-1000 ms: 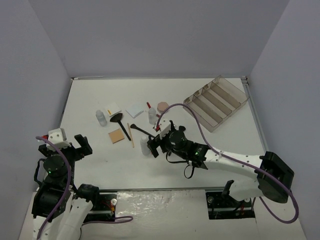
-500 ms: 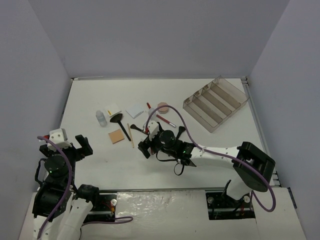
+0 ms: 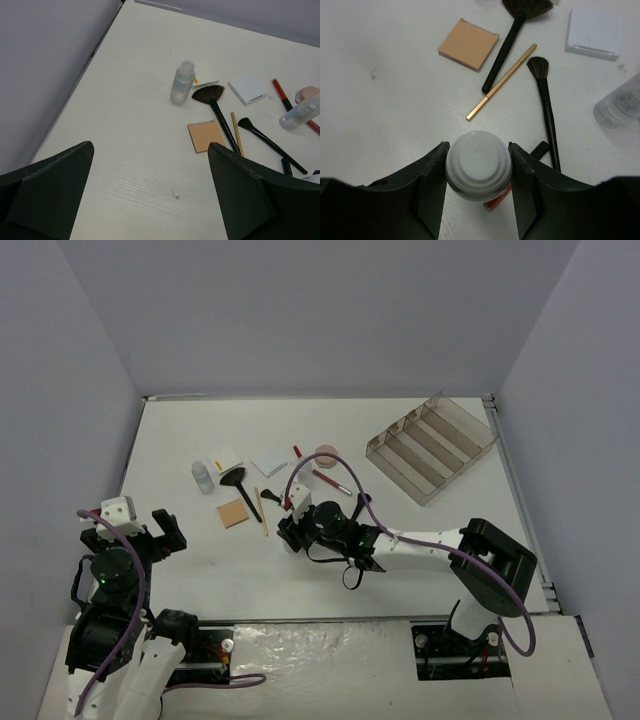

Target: Organize the makeup

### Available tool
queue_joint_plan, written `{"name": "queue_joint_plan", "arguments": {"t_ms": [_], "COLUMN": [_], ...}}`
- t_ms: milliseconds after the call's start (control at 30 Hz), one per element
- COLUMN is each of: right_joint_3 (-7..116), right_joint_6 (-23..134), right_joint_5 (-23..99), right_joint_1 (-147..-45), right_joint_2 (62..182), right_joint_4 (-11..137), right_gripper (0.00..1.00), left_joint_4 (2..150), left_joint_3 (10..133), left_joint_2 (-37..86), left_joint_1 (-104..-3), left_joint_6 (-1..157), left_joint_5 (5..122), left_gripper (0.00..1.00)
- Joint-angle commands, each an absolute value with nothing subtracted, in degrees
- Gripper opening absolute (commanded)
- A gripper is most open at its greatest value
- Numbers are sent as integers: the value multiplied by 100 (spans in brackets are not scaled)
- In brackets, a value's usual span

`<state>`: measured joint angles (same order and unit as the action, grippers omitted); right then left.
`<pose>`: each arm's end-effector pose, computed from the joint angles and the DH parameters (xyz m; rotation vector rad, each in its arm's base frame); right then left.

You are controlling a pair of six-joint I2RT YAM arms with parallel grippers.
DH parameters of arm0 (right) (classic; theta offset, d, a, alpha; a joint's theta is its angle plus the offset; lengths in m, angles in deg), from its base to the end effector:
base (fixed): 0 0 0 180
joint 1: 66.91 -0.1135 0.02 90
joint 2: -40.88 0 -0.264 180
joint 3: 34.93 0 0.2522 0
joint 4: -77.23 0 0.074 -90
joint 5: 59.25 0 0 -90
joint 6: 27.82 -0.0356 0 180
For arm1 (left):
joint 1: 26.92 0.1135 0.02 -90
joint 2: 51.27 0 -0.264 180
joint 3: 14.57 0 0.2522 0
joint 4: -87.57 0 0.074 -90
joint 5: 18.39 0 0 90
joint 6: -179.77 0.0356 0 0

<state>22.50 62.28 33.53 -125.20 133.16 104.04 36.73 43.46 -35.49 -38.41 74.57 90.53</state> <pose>0.1804 0.2952 0.2179 -0.8990 1.5321 0.7878 0.0602 -0.0005 0.3388 -0.2978 1.6869 -0.0618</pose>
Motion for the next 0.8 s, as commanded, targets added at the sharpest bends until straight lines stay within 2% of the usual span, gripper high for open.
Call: {"name": "queue_joint_plan", "arguments": {"t_ms": [0,67,233,367,500,767], "right_joint_3": [2774,3016,3672,4206,4914,5736], "right_joint_6": [6426,6498,6666,6699,6650,6302], "right_joint_5": [3232,2968,2664,2644,2693,2802], "right_joint_1": [-12527,-12515,-12106,-11056,-9530,-7297], "right_joint_2": [12677,12407,11996,11725,11860,13078], "right_joint_4": [10499,10075,9266,8929,8693,9184], "right_gripper": [4,0,0,0,0,0], "left_joint_4": [4010,4009,4015,4015,4015,4040], "left_joint_3": [4463,4463,4463,4457,4454,4454], "left_joint_2": [-3387,-3393,-3405,-3399,-3378,-3340], "left_joint_1": [-3791,-3791,-3791,-3791,-3791,-3782], "left_joint_6": [7457,7457,7457,7451,7448,7439], "left_joint_5": [9051,9045,9058,9080,9095,9062], "left_gripper": [97,97,97,97,97,97]}}
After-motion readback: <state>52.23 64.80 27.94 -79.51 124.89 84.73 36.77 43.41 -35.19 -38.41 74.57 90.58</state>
